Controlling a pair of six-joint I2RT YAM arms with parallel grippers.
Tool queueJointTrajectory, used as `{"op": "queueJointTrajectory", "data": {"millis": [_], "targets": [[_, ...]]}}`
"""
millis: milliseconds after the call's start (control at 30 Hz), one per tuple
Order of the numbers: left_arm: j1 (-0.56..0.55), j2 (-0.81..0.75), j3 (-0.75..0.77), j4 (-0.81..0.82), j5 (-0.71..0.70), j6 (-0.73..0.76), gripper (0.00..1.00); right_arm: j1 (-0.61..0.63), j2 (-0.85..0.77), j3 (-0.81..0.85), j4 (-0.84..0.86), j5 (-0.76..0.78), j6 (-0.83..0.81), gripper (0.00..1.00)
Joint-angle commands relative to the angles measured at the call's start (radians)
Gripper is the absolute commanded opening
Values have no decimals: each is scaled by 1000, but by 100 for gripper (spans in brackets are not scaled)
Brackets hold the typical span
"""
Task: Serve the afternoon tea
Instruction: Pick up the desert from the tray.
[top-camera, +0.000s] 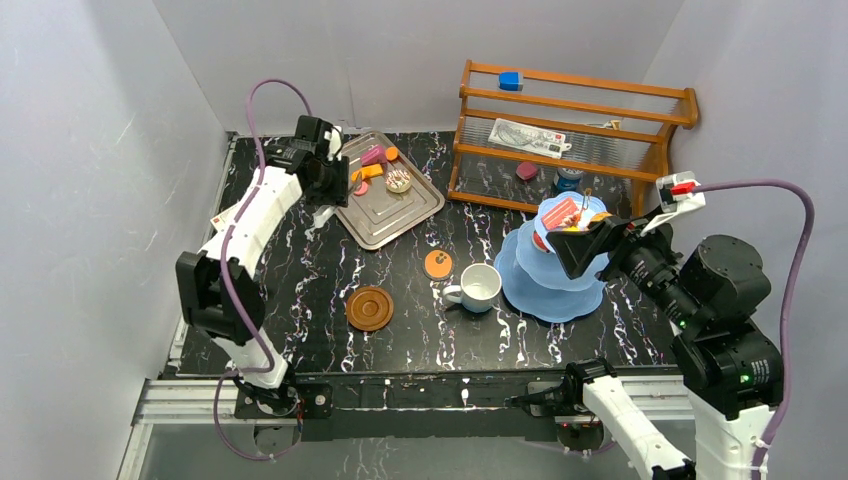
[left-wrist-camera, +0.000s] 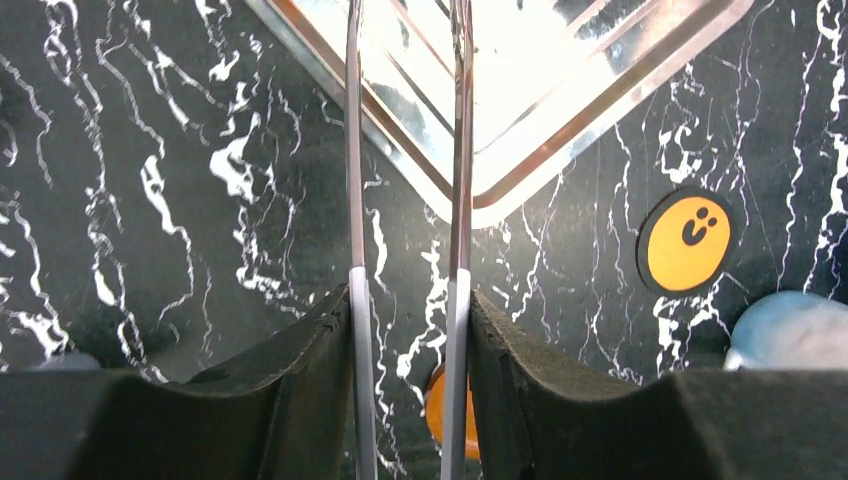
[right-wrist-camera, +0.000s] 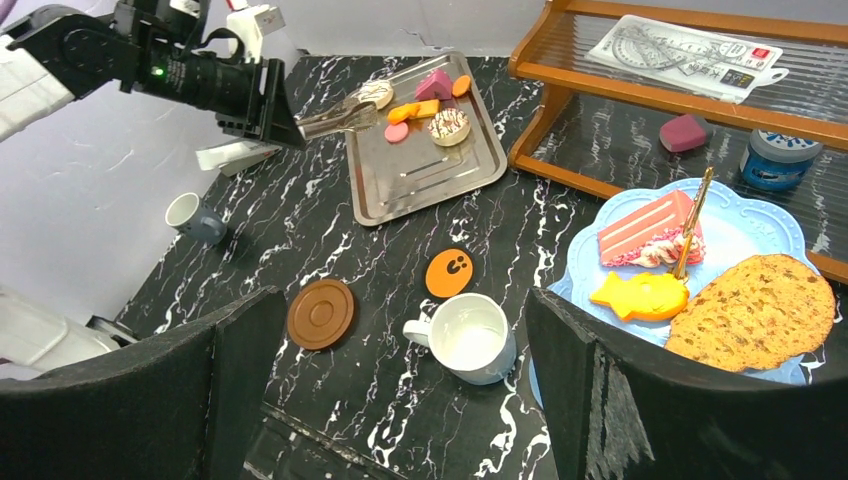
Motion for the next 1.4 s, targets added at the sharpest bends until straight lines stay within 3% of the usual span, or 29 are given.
{"op": "queueJointTrajectory", "data": {"millis": [0, 500, 1367], "targets": [[1, 55, 76, 76, 60, 14, 39, -1, 25, 16, 50, 15, 2, 99], [-14, 230, 180, 157, 192, -55, 40, 0, 64, 24, 54, 43, 3, 99], [-23, 360, 194, 215, 235, -112, 41, 0, 53, 1, 93, 44, -13, 99]]}}
